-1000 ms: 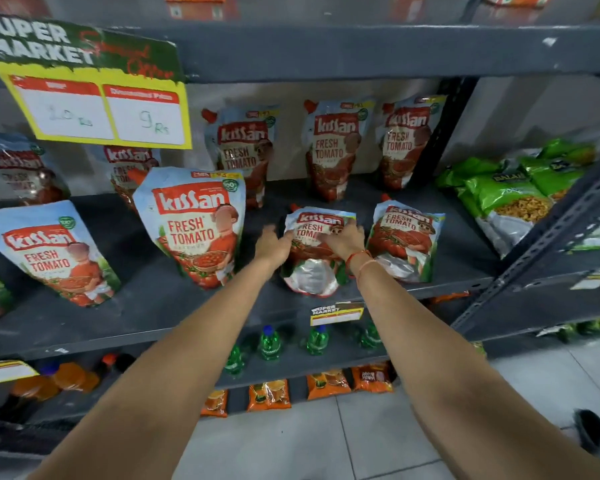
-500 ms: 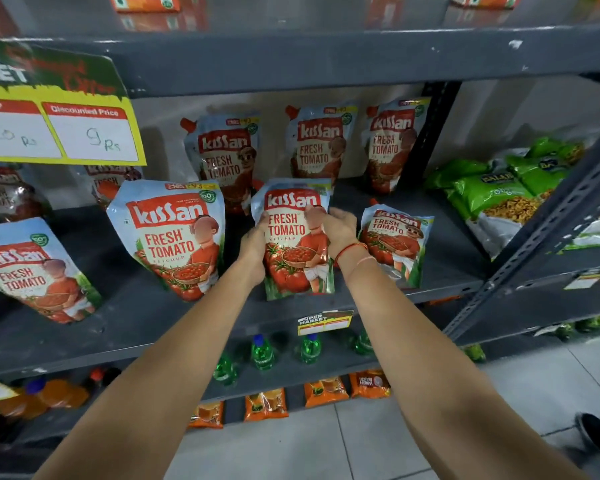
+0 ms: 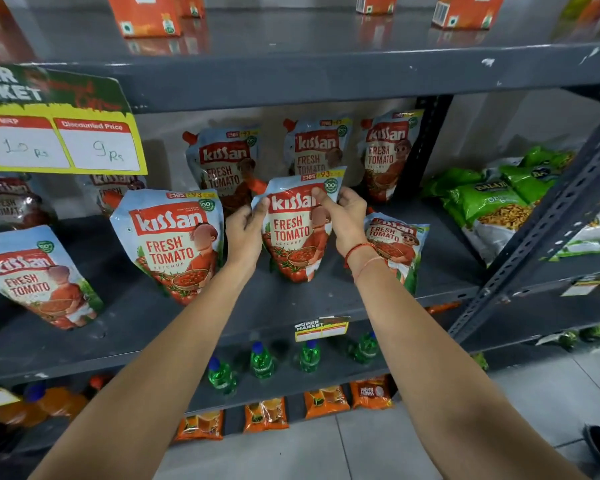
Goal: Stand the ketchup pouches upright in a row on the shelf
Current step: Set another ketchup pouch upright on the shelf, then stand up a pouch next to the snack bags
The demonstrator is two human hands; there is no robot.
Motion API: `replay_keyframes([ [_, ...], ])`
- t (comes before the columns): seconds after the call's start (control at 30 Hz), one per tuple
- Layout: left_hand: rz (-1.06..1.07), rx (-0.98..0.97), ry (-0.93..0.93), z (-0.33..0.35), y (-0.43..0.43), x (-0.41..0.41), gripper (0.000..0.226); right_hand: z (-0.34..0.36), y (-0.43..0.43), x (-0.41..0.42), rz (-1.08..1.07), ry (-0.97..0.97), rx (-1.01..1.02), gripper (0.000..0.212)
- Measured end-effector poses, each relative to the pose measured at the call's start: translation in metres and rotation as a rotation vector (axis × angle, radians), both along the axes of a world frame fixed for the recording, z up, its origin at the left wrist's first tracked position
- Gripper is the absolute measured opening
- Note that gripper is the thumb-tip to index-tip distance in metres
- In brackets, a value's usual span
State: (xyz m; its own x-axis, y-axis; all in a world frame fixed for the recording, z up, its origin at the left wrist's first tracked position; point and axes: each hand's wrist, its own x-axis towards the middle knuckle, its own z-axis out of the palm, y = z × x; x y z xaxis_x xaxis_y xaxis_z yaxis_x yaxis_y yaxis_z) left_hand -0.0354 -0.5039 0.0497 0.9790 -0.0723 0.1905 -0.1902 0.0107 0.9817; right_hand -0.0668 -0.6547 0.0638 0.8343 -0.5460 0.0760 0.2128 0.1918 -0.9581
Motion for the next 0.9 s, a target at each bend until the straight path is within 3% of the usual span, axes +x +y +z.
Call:
replay_keyframes([
  [0.13, 0.069, 0.082, -0.018, -0.008, -0.004, -0.009, 0.027, 0.005, -0.012, -0.004, -0.008, 0.027, -0.079, 0.025],
  [0.27, 0.290, 0.162, -0.110, -0.031, -0.019, -0.056, 0.046, -0.003, -0.045, -0.018, -0.114, 0.080, -0.152, 0.031],
  [0.33, 0.217, 0.194, -0.208, -0.040, -0.030, -0.084, 0.039, -0.015, -0.067, -0.028, -0.243, 0.143, -0.207, 0.037],
  [0.43, -0.064, 0.300, -0.310, -0.050, -0.051, -0.092, 0.020, -0.041, -0.109, -0.039, -0.373, 0.504, -0.382, 0.053],
  [0.53, -0.288, 0.508, -0.292, -0.054, -0.085, -0.072, 0.023, -0.062, -0.138, -0.047, -0.347, 0.868, -0.397, 0.066],
  [0.63, -0.316, 0.651, 0.004, -0.052, -0.131, -0.043, 0.039, -0.067, -0.150, -0.055, -0.316, 0.869, -0.173, 0.060],
  [0.77, -0.386, 0.326, 0.706, -0.083, -0.174, 0.018, 0.054, -0.075, -0.157, -0.053, -0.296, 0.771, -0.030, 0.058],
  [0.83, -0.416, 0.230, 0.851, -0.100, -0.180, 0.035, 0.059, -0.081, -0.162, -0.048, -0.274, 0.742, 0.021, 0.056],
  [0.9, -0.470, 0.188, 0.898, -0.075, -0.178, 0.018, 0.052, -0.079, -0.162, -0.044, -0.269, 0.707, 0.083, 0.051],
])
